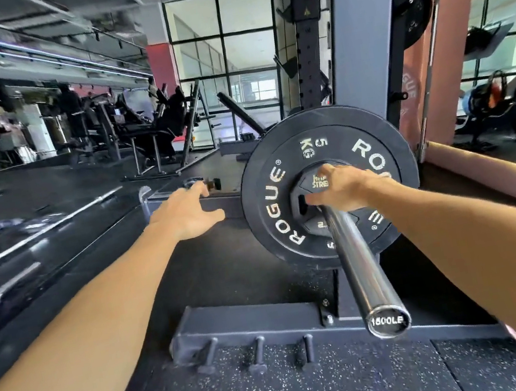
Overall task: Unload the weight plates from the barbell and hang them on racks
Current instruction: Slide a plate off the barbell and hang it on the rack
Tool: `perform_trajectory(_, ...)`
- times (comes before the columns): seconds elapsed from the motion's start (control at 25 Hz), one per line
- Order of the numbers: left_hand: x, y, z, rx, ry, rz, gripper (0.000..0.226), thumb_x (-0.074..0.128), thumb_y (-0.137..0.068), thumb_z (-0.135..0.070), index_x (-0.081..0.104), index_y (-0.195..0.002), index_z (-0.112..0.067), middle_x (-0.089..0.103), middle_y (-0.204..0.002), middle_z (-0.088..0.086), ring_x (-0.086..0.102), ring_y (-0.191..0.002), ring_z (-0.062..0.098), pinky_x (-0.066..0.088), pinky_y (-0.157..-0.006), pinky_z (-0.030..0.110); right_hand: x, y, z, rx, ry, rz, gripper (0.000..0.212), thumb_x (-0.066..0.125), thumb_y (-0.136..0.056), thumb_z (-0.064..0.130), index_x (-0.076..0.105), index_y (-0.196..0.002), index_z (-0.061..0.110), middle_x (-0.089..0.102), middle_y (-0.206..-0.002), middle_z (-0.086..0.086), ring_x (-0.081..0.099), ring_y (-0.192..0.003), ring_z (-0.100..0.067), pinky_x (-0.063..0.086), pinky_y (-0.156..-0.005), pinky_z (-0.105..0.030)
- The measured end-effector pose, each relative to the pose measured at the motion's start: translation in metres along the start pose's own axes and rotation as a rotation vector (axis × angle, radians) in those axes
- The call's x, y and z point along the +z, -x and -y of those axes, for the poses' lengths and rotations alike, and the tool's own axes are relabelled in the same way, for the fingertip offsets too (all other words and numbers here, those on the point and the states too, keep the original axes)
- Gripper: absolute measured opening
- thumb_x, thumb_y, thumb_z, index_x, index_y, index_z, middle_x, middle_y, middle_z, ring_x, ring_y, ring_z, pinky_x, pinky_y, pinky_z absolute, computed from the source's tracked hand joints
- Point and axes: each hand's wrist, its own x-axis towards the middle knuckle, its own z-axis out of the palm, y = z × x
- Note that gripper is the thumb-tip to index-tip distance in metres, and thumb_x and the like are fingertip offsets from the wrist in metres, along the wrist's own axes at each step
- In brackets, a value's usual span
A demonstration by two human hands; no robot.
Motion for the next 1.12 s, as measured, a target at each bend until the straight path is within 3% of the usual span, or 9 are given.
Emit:
perform_trajectory(0.12,-0.026,0.025,0.035,-0.042,0.024,-0.017,0.058,0.058,-0.083,-0.061,0.043,-0.129,-0.031,0.045,-0.119,0.004,0.052,-0.103,0.030,0.047,-0.087,0.043,-0.008,0.012,0.043,-0.115,-0.005,-0.026,0.070,0.051,-0.088,0.062,0.035,-0.143,0.021,0.053,-0.136,-0.004,0.047,-0.129,-0.027,0.036,-0.101,-0.041)
perform_trajectory(0.24,-0.043,0.026,0.065,-0.056,0.043,-0.027,0.060,0.057,-0.073,-0.065,0.045,-0.124,-0.034,0.052,-0.111,0.004,0.056,-0.099,0.030,0.050,-0.088,0.045,-0.007,0.004,0.080,-0.166,-0.018,-0.038,0.070,0.049,-0.088,0.063,0.035,-0.142,0.020,0.052,-0.137,-0.006,0.048,-0.127,-0.028,0.036,-0.103,-0.043)
perform_trajectory(0.36,-0.042,-0.001,0.095,-0.079,0.045,-0.046,0.052,0.061,-0.078,-0.058,0.047,-0.122,-0.033,0.053,-0.105,0.004,0.057,-0.095,0.029,0.051,-0.086,0.044,0.009,-0.032,0.112,-0.228,-0.035,-0.057,0.066,0.047,-0.092,0.058,0.034,-0.143,0.017,0.049,-0.140,-0.010,0.047,-0.127,-0.031,0.037,-0.103,-0.044)
perform_trajectory(0.48,-0.026,-0.047,0.118,-0.082,0.025,-0.019,0.051,0.061,-0.081,-0.055,0.047,-0.124,-0.033,0.054,-0.118,0.003,0.056,-0.101,0.029,0.050,-0.089,0.046,0.024,-0.085,0.139,-0.277,-0.034,-0.047,0.060,0.044,-0.097,0.050,0.033,-0.144,0.014,0.049,-0.140,-0.014,0.049,-0.124,-0.035,0.040,-0.097,-0.044)
perform_trajectory(0.64,-0.008,-0.128,0.139,-0.067,0.051,-0.030,0.052,0.060,-0.087,-0.053,0.046,-0.131,-0.029,0.055,-0.118,0.007,0.056,-0.101,0.028,0.048,-0.089,0.044,0.037,-0.168,0.164,-0.279,-0.007,-0.019,0.052,0.040,-0.102,0.034,0.029,-0.146,0.009,0.049,-0.137,-0.018,0.052,-0.118,-0.037,0.041,-0.085,-0.039)
perform_trajectory(0.8,0.030,-0.198,0.148,-0.041,0.081,-0.020,0.059,0.059,-0.091,-0.050,0.042,-0.143,-0.027,0.047,-0.138,0.012,0.047,-0.126,0.031,0.040,-0.103,0.047,0.059,-0.243,0.189,-0.195,0.155,0.040,0.047,0.040,-0.099,0.005,0.029,-0.145,0.000,0.046,-0.139,-0.021,0.052,-0.120,-0.037,0.035,-0.076,-0.033)
perform_trajectory(0.88,0.047,-0.223,0.147,-0.024,0.067,0.002,0.063,0.059,-0.091,-0.052,0.040,-0.145,-0.028,0.044,-0.143,0.012,0.043,-0.132,0.032,0.036,-0.108,0.047,0.068,-0.265,0.195,-0.192,0.202,0.069,0.042,0.041,-0.094,-0.004,0.042,-0.136,-0.005,0.053,-0.128,-0.021,0.055,-0.113,-0.036,0.036,-0.074,-0.034)
perform_trajectory(1.0,0.069,-0.251,0.144,-0.002,0.086,0.041,0.065,0.060,-0.091,-0.052,0.037,-0.148,-0.029,0.042,-0.144,0.012,0.042,-0.132,0.032,0.036,-0.107,0.043,0.091,-0.295,0.199,-0.249,0.228,0.115,0.028,0.044,-0.090,-0.005,0.054,-0.116,-0.004,0.055,-0.099,-0.015,0.058,-0.085,-0.031,0.039,-0.071,-0.032)
perform_trajectory(1.12,0.091,-0.276,0.142,0.022,0.108,0.041,0.064,0.058,-0.093,-0.051,0.038,-0.149,-0.028,0.044,-0.144,0.014,0.043,-0.131,0.034,0.038,-0.104,0.043,0.116,-0.320,0.203,-0.241,0.246,0.114,0.015,0.044,-0.086,-0.009,0.048,-0.096,0.001,0.045,-0.076,-0.009,0.051,-0.073,-0.026,0.043,-0.069,-0.033)
